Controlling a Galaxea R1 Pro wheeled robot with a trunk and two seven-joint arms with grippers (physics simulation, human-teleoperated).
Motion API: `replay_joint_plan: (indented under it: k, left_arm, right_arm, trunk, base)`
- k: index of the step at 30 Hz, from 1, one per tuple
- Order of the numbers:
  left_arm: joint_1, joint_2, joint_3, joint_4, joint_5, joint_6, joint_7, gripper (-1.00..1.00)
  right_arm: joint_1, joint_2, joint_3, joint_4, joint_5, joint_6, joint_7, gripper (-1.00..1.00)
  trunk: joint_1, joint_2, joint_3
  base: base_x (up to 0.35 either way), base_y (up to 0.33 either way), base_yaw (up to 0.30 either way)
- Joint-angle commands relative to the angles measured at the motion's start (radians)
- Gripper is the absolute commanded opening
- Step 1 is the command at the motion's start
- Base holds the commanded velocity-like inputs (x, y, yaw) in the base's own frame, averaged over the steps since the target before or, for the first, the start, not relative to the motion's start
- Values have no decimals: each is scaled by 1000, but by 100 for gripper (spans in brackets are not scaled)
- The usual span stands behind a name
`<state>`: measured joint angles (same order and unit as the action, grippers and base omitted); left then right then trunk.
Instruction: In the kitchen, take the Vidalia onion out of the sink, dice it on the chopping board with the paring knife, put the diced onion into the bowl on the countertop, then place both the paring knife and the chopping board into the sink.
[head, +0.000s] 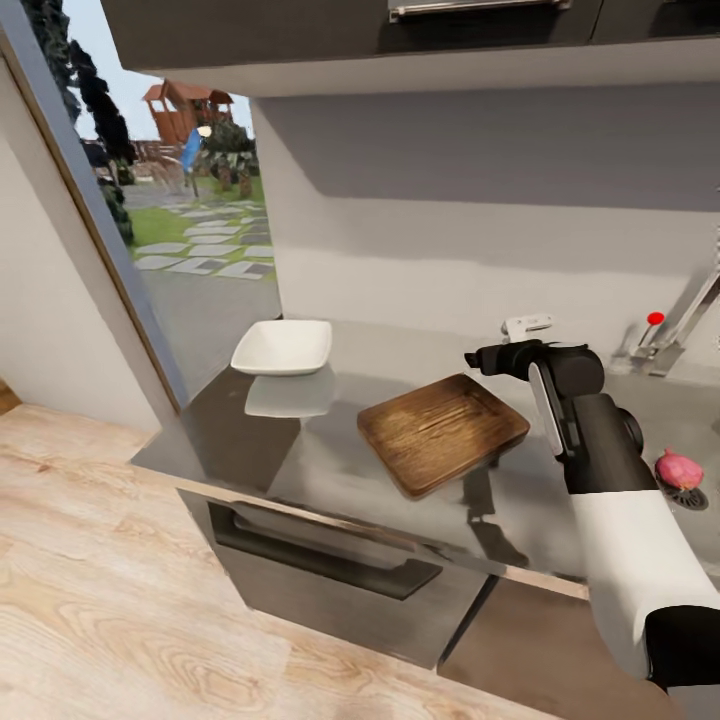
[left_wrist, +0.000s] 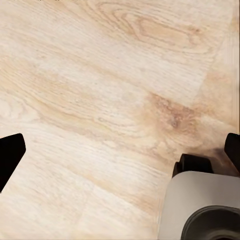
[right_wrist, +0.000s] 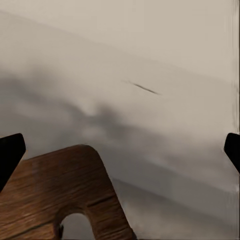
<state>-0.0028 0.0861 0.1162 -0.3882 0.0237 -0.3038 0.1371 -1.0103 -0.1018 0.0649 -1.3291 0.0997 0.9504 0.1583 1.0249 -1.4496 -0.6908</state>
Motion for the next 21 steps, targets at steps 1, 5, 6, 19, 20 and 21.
replay_joint_plan:
  k: [1, 5, 6, 19, 20, 21]
  left_arm:
    - [0, 0, 1, 0, 2, -3, 1, 100]
    - [0, 0, 0, 0, 2, -4, 0, 100]
    - [0, 0, 0, 0, 2, -4, 0, 100]
    - [0, 0, 0, 0, 2, -5, -1, 100]
    - [0, -1, 0, 0, 2, -5, -1, 100]
    - [0, -1, -1, 0, 2, -5, -1, 100]
  right_arm:
    - [-1, -1, 1, -1, 11, 4, 8, 100]
    - [-1, -1, 1, -1, 11, 5, 8, 100]
    - [-1, -1, 1, -1, 11, 5, 8, 100]
    - [-1, -1, 1, -1, 11, 5, 8, 100]
    - [-1, -1, 1, -1, 11, 5, 8, 100]
    - [-1, -1, 1, -1, 11, 5, 8, 100]
  trunk:
    - [0, 0, -1]
    - [0, 0, -1]
    - [0, 0, -1]
    - [0, 0, -1]
    - [0, 0, -1]
    - [0, 0, -1]
  base:
    - [53, -238, 13]
    - [16, -74, 4]
    - [6, -26, 1]
    - [-2, -6, 132]
    - [-62, -66, 265]
    - [-123, -129, 252]
